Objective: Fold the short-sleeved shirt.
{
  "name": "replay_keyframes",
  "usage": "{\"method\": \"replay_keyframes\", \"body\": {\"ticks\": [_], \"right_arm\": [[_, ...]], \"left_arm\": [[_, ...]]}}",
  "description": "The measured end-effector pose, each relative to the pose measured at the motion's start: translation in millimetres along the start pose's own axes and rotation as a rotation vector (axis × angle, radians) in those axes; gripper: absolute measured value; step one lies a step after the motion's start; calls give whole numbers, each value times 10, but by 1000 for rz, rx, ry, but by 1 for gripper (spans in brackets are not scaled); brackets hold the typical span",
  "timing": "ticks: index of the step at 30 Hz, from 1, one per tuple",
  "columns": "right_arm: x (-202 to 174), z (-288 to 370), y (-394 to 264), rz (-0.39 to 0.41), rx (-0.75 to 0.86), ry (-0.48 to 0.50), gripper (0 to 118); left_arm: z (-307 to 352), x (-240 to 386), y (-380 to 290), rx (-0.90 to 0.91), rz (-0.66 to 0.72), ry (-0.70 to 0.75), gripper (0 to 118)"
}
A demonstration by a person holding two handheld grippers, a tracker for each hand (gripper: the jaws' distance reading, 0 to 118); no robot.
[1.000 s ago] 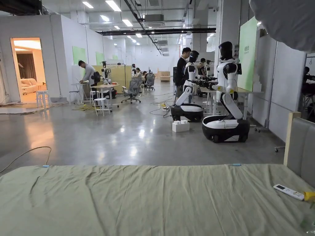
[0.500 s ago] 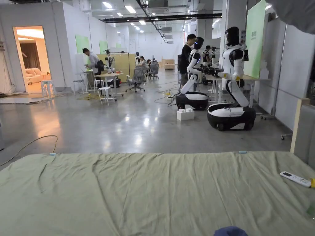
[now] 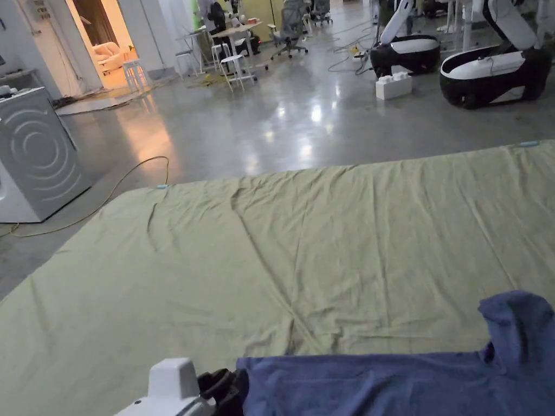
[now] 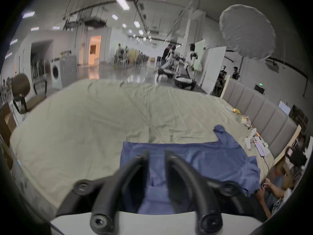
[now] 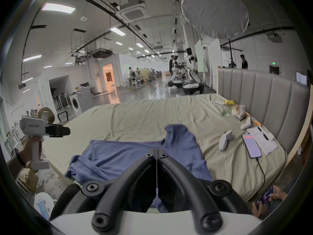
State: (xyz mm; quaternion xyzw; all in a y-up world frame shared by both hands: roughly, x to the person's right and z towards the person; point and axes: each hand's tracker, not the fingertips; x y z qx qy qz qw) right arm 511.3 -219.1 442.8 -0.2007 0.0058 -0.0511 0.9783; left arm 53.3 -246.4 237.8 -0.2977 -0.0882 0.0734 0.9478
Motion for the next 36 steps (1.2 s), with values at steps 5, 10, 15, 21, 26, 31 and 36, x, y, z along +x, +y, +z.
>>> {"method": "replay_keyframes", "body": {"ticks": [5,10,15,21,26,31,36], "right_arm": [[148,-150,-149,-26,-92,-23,1],[249,-211,-221,-42,-133,-46,1],[308,-279,-280,-32,-179,-63,1],[497,-743,-51,44,-179,-35,2],[949,-2021,483,-26,-386,-3,72],[1341,-3195,405,-108,-543,-52,84],[1437,-3687,100,-20,-694,-232,49]], "left_arm": [[-1145,-364,45,-187,9,68,85],[-1773,-539,64,-271,42,112,67],[-2059,-467,-28,-387,-16,174,13],[-2217,-239,-77,-404,-70,174,6],[-2293,-360,81,-516,-25,137,6],[-2273,-296,7,-529,-36,147,6],[-2271,-293,14,-522,-37,139,6]]}}
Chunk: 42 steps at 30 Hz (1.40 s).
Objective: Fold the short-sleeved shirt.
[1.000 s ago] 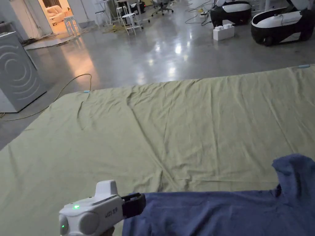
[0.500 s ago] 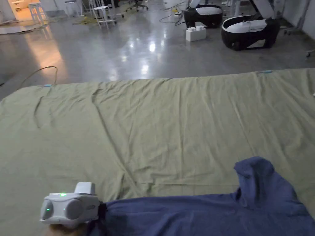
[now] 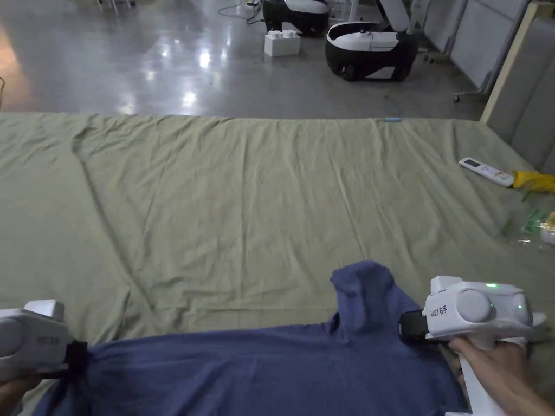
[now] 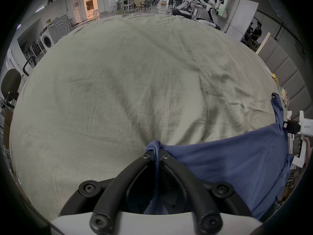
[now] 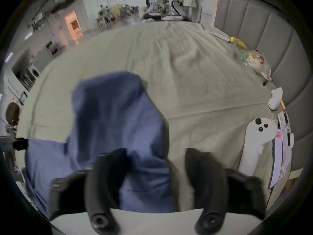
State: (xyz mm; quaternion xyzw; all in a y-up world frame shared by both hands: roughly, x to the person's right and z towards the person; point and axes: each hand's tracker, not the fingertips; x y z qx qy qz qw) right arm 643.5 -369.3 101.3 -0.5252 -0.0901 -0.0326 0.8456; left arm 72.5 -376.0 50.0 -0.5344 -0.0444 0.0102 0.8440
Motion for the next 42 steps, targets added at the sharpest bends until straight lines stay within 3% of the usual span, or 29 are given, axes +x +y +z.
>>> {"method": "replay_keyframes", "body": {"ticks": [2,3,4,5,6,12,16,22,27,28,29,30,31,32,35,39,42], "right_arm": [[-43,73,-70,30,62,18,39],[-51,117,-78,19,58,34,9],[-38,136,-83,5,57,79,4],[-17,164,-77,-15,43,141,4],[14,265,-78,-28,78,143,4],[236,1407,-420,-33,309,212,4],[272,2032,-1280,-63,377,209,4],[311,2023,-2316,-134,323,201,4],[334,1688,-2516,-179,228,199,4],[327,1642,-2536,-191,209,208,5],[319,1634,-2534,-192,195,209,13],[314,1649,-2553,-187,199,206,39],[321,1685,-2578,-171,204,196,59],[359,1748,-2603,-161,223,181,70],[416,2086,-2613,-179,273,115,69],[334,2696,-2548,-181,530,191,69],[74,3213,-2520,-110,729,221,69]], "left_arm": [[213,113,-338,24,-9,5,6],[284,215,-540,37,-12,9,6],[404,360,-814,48,1,5,6],[347,177,-324,75,29,-8,6],[439,107,-187,126,52,-41,6],[1570,-271,-763,415,117,-209,6],[2110,-506,-1470,414,116,-226,6],[1795,-610,-2235,254,106,-198,6],[1520,-697,-2391,266,187,-216,7],[1489,-691,-2401,267,196,-210,12],[1530,-669,-2394,273,198,-202,24],[1584,-665,-2380,313,184,-136,56],[1637,-657,-2370,328,175,-113,81],[1713,-658,-2378,342,164,-88,98],[2301,-466,-2343,467,84,-11,101],[3257,-47,-2345,748,-28,-37,101],[3811,299,-2411,969,-58,-40,101]]}}
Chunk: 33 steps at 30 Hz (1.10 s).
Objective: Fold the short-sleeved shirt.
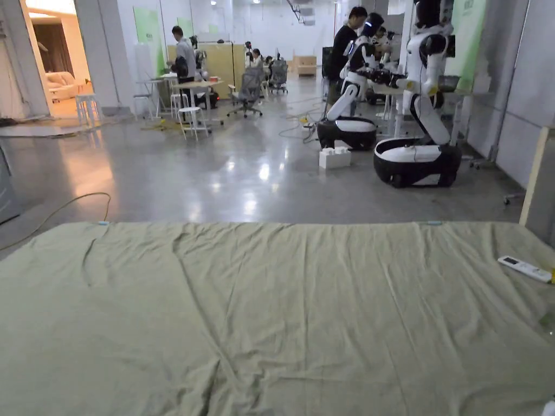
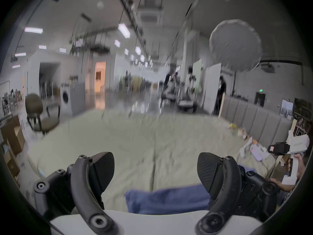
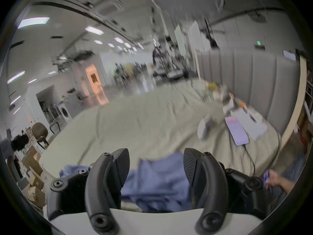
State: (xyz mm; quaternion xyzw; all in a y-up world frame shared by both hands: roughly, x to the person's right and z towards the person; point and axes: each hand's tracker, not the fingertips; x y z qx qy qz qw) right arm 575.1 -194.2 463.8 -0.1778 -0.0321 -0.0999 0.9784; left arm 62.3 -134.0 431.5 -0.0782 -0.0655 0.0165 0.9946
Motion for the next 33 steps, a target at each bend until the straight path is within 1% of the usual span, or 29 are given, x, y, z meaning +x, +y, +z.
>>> {"method": "replay_keyframes", "body": {"ticks": [1,2,3,4,5,6,8,9,10,11,12,13,14,15,16,17,18,19,20,22,25,33], "right_arm": [[-114,90,89,36,66,14,69],[-286,185,171,68,112,23,69],[-399,265,243,89,155,40,69],[-483,333,307,109,205,49,69],[-542,374,341,111,227,56,69],[-633,414,373,119,251,55,69],[-728,486,415,152,280,61,69],[-768,525,421,164,301,64,69],[-829,571,449,201,334,81,66],[-864,594,468,238,344,104,56],[-882,580,426,197,282,96,33],[-919,580,387,200,279,73,13],[-954,613,397,262,339,57,8],[-967,614,386,295,345,79,6],[-953,573,325,231,252,92,0],[-953,568,281,222,258,77,0],[-974,595,295,268,318,69,0],[-969,594,300,282,322,65,0],[-944,557,251,209,243,71,0],[-959,572,292,255,293,60,0],[-928,562,289,228,284,63,0],[-921,556,319,226,290,62,0]], "left_arm": [[74,104,36,-32,11,2,101],[152,189,121,72,-23,9,101],[207,294,187,127,-43,17,98],[251,374,205,140,-64,23,95],[332,481,211,188,-88,71,94],[395,570,231,224,-118,88,92],[395,589,260,224,-161,61,91],[415,624,279,214,-169,52,88],[429,646,294,208,-168,47,83],[454,648,327,190,-167,38,74],[464,664,328,173,-164,36,52],[463,660,318,164,-155,30,28],[465,654,303,162,-146,13,6],[497,658,293,166,-133,9,4],[490,641,297,144,-107,-6,3],[474,632,290,119,-96,-29,0],[480,643,285,130,-102,-20,0],[498,657,258,130,-111,-12,0],[503,672,247,122,-124,-5,0],[508,657,264,122,-141,7,0],[511,637,303,126,-129,6,0],[466,606,274,111,-116,14,0]]}}
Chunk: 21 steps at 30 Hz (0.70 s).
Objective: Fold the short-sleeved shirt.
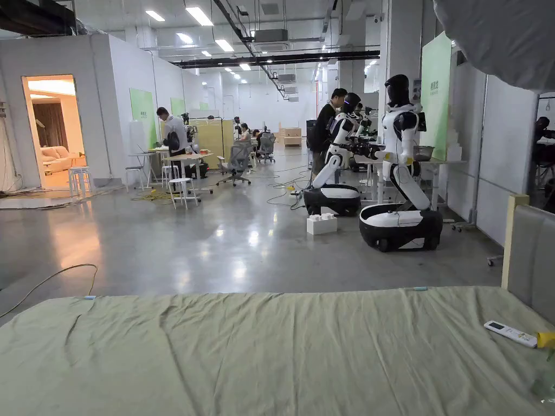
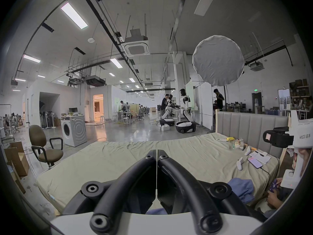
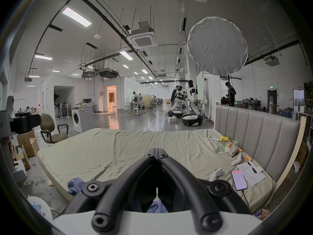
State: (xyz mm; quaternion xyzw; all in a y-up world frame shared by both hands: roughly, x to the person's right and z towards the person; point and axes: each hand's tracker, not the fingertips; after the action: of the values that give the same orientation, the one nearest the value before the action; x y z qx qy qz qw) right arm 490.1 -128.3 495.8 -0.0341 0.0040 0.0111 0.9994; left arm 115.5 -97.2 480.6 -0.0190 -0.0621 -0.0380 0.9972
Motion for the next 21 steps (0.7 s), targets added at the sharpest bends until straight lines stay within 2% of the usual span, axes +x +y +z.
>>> {"method": "replay_keyframes", "body": {"ticks": [6,10,11,12,13,15,16,17,18,21], "right_arm": [[30,-89,-74,-35,-31,9,0],[55,-186,-312,-66,-133,29,0],[56,-196,-368,-65,-149,27,0],[55,-202,-418,-65,-158,30,0],[58,-193,-460,-74,-177,32,0],[77,-207,-561,-103,-213,42,0],[90,-227,-622,-122,-237,52,0],[100,-239,-671,-131,-257,57,0],[110,-260,-731,-137,-284,54,0],[117,-314,-845,-136,-339,46,0]], "left_arm": [[-150,-94,-109,-59,52,-58,0],[-380,-372,-518,-174,182,-72,4],[-449,-491,-606,-194,272,-75,11],[-570,-670,-745,-266,376,-101,22],[-708,-850,-883,-347,492,-127,38],[-902,-1130,-1229,-473,643,-87,80],[-977,-1253,-1434,-494,687,-46,93],[-1043,-1373,-1608,-502,711,-15,101],[-1109,-1497,-1824,-513,745,-5,103],[-1319,-1784,-2354,-547,862,-2,103]]}}
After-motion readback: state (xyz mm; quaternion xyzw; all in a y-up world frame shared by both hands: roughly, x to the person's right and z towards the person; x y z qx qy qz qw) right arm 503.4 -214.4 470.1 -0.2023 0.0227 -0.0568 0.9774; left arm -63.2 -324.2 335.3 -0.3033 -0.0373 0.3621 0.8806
